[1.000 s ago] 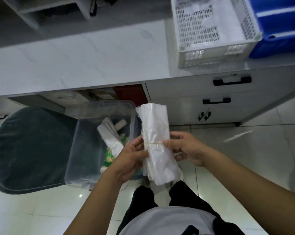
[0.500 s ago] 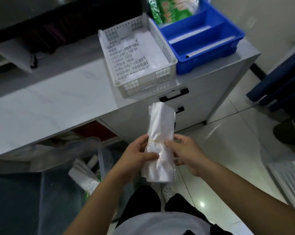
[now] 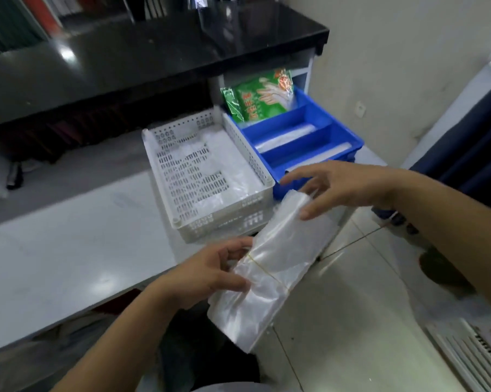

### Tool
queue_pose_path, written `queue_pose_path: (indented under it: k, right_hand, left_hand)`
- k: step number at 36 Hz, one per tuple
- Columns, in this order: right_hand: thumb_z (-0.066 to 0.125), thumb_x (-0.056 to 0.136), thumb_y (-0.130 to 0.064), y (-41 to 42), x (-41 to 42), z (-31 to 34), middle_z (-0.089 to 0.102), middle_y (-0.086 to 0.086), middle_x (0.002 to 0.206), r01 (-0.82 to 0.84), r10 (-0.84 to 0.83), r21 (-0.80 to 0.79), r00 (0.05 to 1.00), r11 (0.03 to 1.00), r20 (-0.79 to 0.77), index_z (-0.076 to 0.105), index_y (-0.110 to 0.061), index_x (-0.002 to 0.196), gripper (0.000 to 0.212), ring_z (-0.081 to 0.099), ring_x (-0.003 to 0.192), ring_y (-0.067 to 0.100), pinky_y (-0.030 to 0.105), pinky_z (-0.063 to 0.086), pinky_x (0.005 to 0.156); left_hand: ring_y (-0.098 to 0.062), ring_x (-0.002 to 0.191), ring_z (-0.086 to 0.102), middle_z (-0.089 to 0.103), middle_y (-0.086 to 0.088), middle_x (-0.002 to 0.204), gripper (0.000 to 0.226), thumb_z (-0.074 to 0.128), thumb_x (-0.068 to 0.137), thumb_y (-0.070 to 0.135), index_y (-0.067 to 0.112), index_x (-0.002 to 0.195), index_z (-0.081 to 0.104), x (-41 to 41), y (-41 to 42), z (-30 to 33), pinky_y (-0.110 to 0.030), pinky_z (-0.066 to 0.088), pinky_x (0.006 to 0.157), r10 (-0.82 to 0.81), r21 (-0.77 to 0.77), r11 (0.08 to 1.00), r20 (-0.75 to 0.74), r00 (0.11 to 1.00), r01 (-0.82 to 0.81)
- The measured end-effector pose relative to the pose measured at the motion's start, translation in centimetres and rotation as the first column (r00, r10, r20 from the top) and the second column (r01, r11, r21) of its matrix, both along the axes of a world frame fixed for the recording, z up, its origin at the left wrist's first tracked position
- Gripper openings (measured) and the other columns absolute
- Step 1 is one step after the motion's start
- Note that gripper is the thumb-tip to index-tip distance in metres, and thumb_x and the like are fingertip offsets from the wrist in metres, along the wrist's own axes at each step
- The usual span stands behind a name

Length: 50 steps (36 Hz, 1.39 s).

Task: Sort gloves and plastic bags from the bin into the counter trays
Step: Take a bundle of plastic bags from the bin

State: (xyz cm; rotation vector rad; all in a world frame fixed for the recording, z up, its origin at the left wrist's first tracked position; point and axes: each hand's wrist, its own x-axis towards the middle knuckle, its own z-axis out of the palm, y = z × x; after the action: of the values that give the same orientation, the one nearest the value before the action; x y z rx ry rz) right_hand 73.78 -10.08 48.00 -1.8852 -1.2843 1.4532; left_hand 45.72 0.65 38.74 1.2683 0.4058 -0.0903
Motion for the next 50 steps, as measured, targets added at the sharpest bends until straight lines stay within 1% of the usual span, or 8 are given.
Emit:
queue_pose_path:
  k: [7,12,15,19,28,33,38,50]
  right_hand:
    - [0.082,0.076,-0.006,7.0,1.9,3.0,0.076,0.002,0.102,-0.209,0.221,-0.138,0.972,0.968,0.077,0.073,-0.023,0.111,0.040,0.072,0.096,0.019,0.032,0.056,0.084]
    - [0.085,0.068,-0.039,11.7,1.7,5.3,0.060,-0.013,0.111,-0.276,0.433,-0.337,0.651,0.900,0.623,0.068,-0.039,0.109,0.045,0.059,0.101,0.009,0.032,0.051,0.090]
    - [0.081,0.067,-0.049,13.8,1.4,5.9,0.052,-0.015,0.118,-0.343,0.496,-0.361,0.529,0.867,0.689,0.060,-0.044,0.118,0.055,0.053,0.109,0.010,0.037,0.050,0.090]
    - [0.079,0.069,-0.050,15.4,1.6,5.2,0.053,-0.020,0.079,-0.356,0.484,-0.339,0.499,0.871,0.719,0.055,-0.043,0.097,0.038,0.051,0.074,0.002,0.028,0.045,0.068]
    - [0.069,0.079,-0.042,17.1,8.8,3.0,0.062,-0.006,0.087,-0.405,0.365,-0.215,0.340,0.888,0.867,0.062,-0.027,0.093,0.021,0.058,0.084,0.022,0.032,0.033,0.062]
    - [0.069,0.081,-0.038,19.4,14.4,2.6,0.068,-0.004,0.094,-0.437,0.297,-0.114,0.376,0.892,0.878,0.068,-0.031,0.098,0.019,0.061,0.086,0.024,0.035,0.049,0.073]
    - [0.074,0.079,-0.042,21.0,20.4,1.9,0.049,-0.017,0.072,-0.494,0.278,-0.051,0.398,0.868,0.874,0.071,-0.034,0.102,0.024,0.047,0.070,0.011,0.030,0.038,0.062]
    - [0.056,0.088,-0.026,24.4,29.5,-8.5,0.066,0.005,0.100,-0.487,0.184,0.044,0.411,0.872,0.893,0.064,-0.031,0.112,0.026,0.063,0.086,0.030,0.031,0.036,0.065]
  left_hand:
    - [-0.031,0.118,0.062,0.063,-0.014,0.133,0.065,0.066,0.078,-0.018,0.015,0.134,0.059,3.0,7.4,1.6,-0.038,0.051,0.097,-0.168,0.038,0.985,0.066,0.984,0.165]
    - [-0.029,0.116,0.064,0.066,-0.001,0.129,0.060,0.069,0.081,-0.006,0.027,0.130,0.061,6.0,12.2,2.9,-0.045,0.050,0.100,-0.253,0.258,0.935,0.010,0.967,0.242]
    - [-0.019,0.112,0.067,0.067,0.006,0.127,0.061,0.068,0.080,-0.006,0.030,0.129,0.062,8.2,14.6,3.8,-0.040,0.054,0.096,-0.267,0.349,0.903,-0.006,0.964,0.252]
    - [-0.013,0.108,0.067,0.067,0.005,0.125,0.061,0.064,0.081,-0.012,0.023,0.130,0.061,11.1,16.8,4.8,-0.032,0.055,0.094,-0.259,0.396,0.884,-0.027,0.965,0.249]
    - [0.002,0.083,0.061,0.057,0.019,0.125,0.074,0.069,0.078,0.013,0.062,0.127,0.043,18.7,20.5,6.7,-0.009,0.044,0.069,-0.237,0.764,0.547,-0.250,0.939,0.341]
    - [-0.013,0.104,0.059,0.056,0.016,0.134,0.091,0.077,0.072,0.034,0.060,0.139,0.022,22.2,21.0,6.4,-0.031,0.049,0.080,-0.040,0.919,0.265,-0.292,0.956,0.292]
    - [-0.018,0.108,0.062,0.064,0.004,0.127,0.070,0.075,0.080,0.031,0.050,0.137,0.038,25.8,21.2,5.8,-0.029,0.048,0.076,0.108,0.941,0.261,-0.250,0.962,0.215]
    - [-0.029,0.115,0.060,0.063,-0.001,0.132,0.046,0.056,0.093,0.018,0.035,0.135,0.049,33.8,22.0,0.5,-0.040,0.052,0.084,0.377,0.944,-0.013,-0.300,0.876,0.329]
